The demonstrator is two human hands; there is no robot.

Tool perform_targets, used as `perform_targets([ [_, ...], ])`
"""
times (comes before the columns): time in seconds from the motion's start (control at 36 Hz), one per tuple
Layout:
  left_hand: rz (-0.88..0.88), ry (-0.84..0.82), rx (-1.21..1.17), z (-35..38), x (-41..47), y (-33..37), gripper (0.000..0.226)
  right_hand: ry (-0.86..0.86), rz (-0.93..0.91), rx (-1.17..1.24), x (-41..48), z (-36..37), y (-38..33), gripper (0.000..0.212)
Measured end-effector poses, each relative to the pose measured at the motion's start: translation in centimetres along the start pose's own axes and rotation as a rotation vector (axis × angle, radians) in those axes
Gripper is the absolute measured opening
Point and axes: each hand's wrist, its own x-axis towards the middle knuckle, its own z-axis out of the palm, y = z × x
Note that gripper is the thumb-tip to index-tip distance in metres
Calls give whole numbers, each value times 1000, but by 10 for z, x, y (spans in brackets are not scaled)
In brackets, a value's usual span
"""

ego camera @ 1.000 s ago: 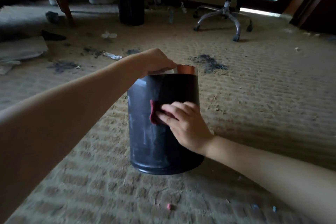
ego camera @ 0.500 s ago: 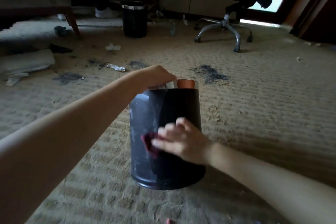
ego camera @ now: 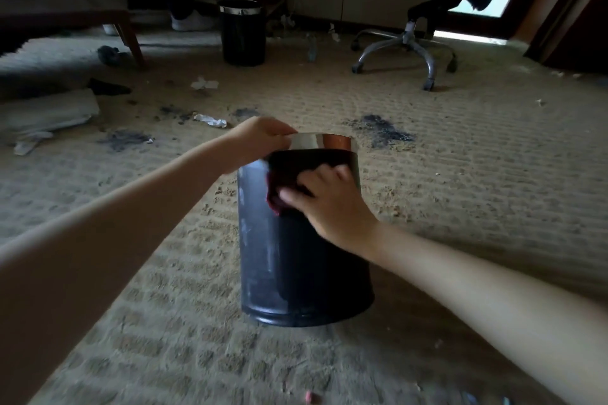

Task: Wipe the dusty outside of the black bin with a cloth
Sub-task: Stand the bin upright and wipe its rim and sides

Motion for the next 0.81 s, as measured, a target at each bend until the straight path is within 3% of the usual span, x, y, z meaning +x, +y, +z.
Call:
perform_targets([
  [0.11,14,122,-44,3,-1,-10,25,-133,-160,128,-42,1,-33,34],
  [0.25,69,136,-48,9,-4,-6,24,-240,-330,153,-102,-2,-67,39],
  [0.33,3,150,34,9,-1,-12,29,-212,-323,167,-115,-3,-68,34],
  [0.47,-88,217,36,10,2,-25,48,-131,-515,90,-88,-4,-39,29],
  [0.56,-41,201,39,12,-1,-20,44,-55,-442,41,-56,-3,-19,31],
  [0.72,34,60,-70,2,-3,-11,23,169,-46,-9,26,-6,30,40],
  [0.81,49,53,-75,-1,-4,-8,22,166,-43,-46,44,-15,38,29],
])
